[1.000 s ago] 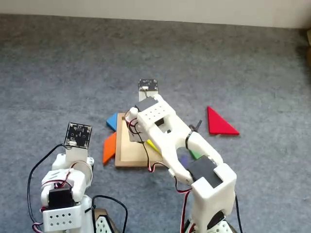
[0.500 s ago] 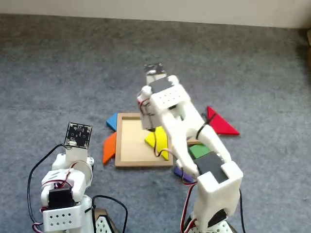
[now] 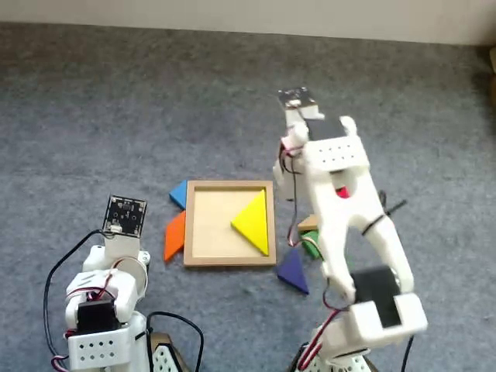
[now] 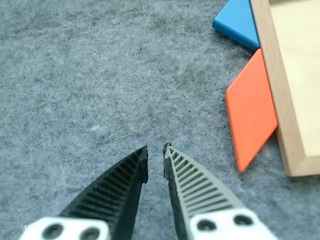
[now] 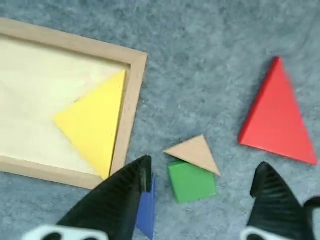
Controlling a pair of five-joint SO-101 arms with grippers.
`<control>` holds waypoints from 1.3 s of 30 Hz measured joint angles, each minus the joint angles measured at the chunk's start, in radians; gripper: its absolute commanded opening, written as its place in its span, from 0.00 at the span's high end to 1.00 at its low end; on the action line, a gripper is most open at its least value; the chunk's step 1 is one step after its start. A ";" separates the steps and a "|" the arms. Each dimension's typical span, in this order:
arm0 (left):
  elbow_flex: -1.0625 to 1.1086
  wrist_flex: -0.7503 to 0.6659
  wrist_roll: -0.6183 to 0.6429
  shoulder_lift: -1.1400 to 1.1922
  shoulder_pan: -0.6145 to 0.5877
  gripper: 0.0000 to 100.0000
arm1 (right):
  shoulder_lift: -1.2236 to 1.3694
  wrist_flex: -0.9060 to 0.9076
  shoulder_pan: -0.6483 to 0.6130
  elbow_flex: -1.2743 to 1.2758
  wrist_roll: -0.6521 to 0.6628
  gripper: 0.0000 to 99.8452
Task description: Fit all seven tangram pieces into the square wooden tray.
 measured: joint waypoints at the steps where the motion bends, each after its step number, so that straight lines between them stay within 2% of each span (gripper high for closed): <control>1: 0.000 0.000 0.000 0.000 0.000 0.93 | -0.015 -0.028 0.020 0.040 0.034 0.69; 5: 0.000 0.000 0.000 0.000 0.000 0.93 | -0.020 -0.109 0.120 0.140 0.238 0.69; 8: 0.000 0.000 0.000 0.000 -0.006 0.93 | 0.034 -0.123 0.169 0.146 0.325 0.69; 14: 0.000 -0.005 0.000 0.000 -0.006 0.93 | 0.219 -0.144 0.242 0.117 0.414 0.69; 20: 0.000 -0.005 0.000 0.000 -0.006 0.93 | 0.339 -0.141 0.279 -0.041 0.453 0.69; 26: 0.000 -0.025 0.000 0.000 -0.006 0.93 | 0.367 -0.098 0.278 -0.138 0.488 0.69; 39: 0.000 -0.025 0.000 0.000 -0.006 0.93 | 0.367 -0.072 0.278 -0.173 0.723 0.69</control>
